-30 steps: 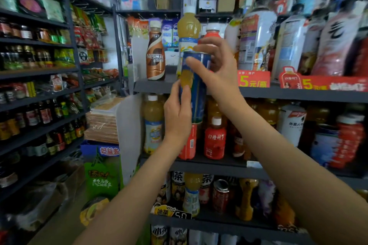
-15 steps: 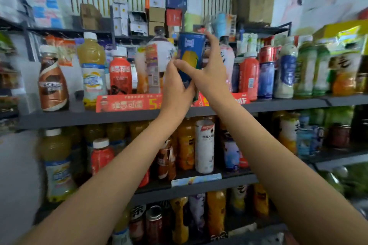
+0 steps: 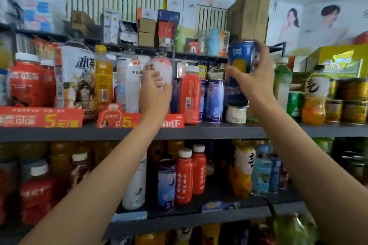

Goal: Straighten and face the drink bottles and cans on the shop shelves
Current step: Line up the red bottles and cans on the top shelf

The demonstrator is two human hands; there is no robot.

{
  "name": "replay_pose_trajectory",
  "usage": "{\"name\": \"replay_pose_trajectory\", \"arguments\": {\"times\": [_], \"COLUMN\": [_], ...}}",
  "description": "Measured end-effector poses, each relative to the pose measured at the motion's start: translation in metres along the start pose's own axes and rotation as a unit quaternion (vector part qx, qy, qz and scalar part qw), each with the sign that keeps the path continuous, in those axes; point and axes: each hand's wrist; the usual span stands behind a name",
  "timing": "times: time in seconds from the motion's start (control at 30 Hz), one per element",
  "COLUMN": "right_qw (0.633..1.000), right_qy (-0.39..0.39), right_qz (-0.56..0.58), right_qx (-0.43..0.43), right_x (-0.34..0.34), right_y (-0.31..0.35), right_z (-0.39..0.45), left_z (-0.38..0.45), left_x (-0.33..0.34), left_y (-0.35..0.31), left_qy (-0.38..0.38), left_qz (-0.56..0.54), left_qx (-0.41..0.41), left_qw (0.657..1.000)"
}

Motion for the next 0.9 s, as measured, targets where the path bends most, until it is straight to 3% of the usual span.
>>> {"name": "replay_pose_trajectory", "arguments": {"times": [0.23, 0.5, 0.7, 0.9], "right_qw": [0.984, 0.934, 0.928, 0.949], "right_qy": [0.068, 0.124, 0.110, 0.066], "right_qz": [0.099, 0.222, 0.247, 0.242], "right_qx": [0.130, 0.252, 0.257, 0.190], "right_x": [-0.012, 0.005, 0.003, -0.002], "right_y": [-0.041, -0.072, -0.073, -0.053], "right_z": [0.001, -0.010, -0.008, 0.008], "left_z": [-0.012, -0.008, -0.007, -0.011], "left_x": [0.041, 0.063, 0.064, 0.076], "left_y": [-0.011, -0.013, -0.012, -0.009], "left_qy": [0.103, 0.133, 0.153, 0.125], "left_qz": [0.116, 0.191, 0.213, 0.237], "left_qx": [-0.005, -0.017, -0.025, -0.024], "left_qw": [0.988, 0.973, 0.965, 0.963]}}
Point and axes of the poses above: each hand's wrist, its own z-axis towards the middle knuckle, its own x-axis out of the palm, y = z × x, and after that the axes turned 15 degrees about z, right-handed
